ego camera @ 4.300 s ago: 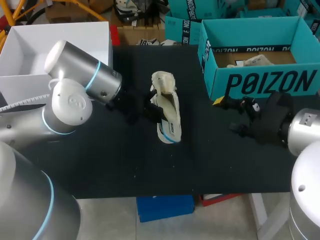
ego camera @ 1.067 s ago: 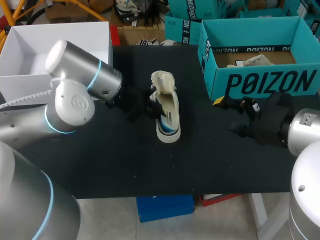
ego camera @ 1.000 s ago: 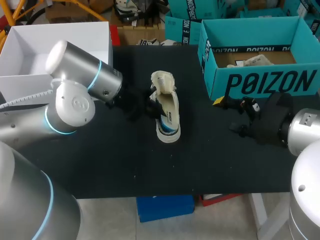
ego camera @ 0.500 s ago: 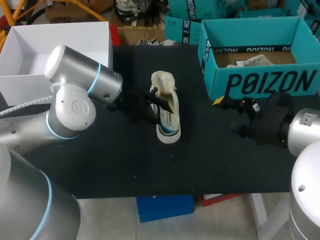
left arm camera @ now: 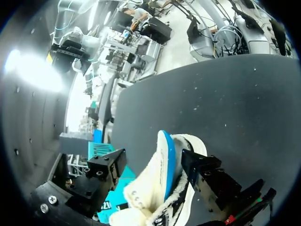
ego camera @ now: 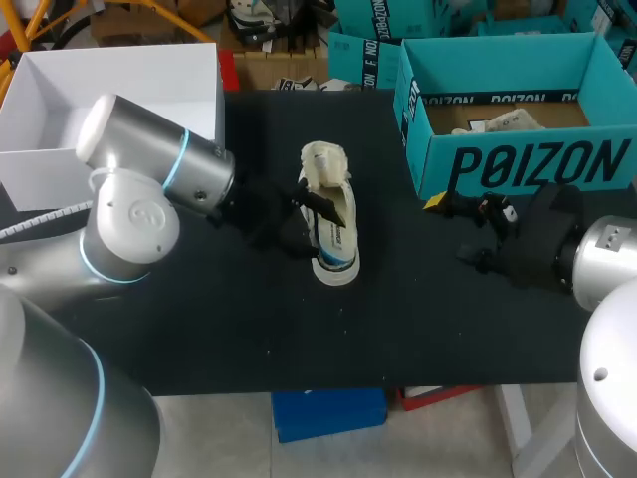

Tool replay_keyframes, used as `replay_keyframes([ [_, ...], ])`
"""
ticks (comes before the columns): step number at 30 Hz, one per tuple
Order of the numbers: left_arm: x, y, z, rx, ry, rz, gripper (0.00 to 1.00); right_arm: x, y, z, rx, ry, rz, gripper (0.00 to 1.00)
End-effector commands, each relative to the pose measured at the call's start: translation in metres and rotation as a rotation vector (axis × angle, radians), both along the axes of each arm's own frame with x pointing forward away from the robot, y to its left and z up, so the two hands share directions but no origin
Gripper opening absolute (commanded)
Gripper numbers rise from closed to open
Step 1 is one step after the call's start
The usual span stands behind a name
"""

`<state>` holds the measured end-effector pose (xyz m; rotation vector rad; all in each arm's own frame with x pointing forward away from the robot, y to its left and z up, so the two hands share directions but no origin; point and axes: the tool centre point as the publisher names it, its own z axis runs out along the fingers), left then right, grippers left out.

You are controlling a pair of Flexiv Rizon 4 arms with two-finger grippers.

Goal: Take the shoe out of the shoebox, open the shoe tongue, remove and reinsert the insole, then place the shoe into the shoebox

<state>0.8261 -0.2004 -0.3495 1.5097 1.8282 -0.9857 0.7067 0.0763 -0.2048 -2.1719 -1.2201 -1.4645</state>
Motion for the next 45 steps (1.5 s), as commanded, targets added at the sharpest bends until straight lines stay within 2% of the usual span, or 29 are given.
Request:
replay_keyframes([
  [1, 0.000, 0.002, -0.001, 0.002, 0.004, -0.005, 0.04, -0.001, -0.004, -0.006, 0.084, 0.082, 0.190, 1.00],
  [2, 0.000, 0.001, -0.002, 0.005, 0.008, -0.010, 0.00, -0.001, -0.004, -0.006, 0.084, 0.082, 0.190, 1.00],
  [25, 0.000, -0.001, -0.010, 0.049, 0.012, -0.074, 0.00, -0.001, -0.004, -0.006, 0.084, 0.082, 0.190, 1.00],
  [45, 0.021, 0.001, -0.023, 0.128, -0.094, 0.011, 0.00, -0.001, -0.004, -0.006, 0.084, 0.082, 0.190, 1.00],
])
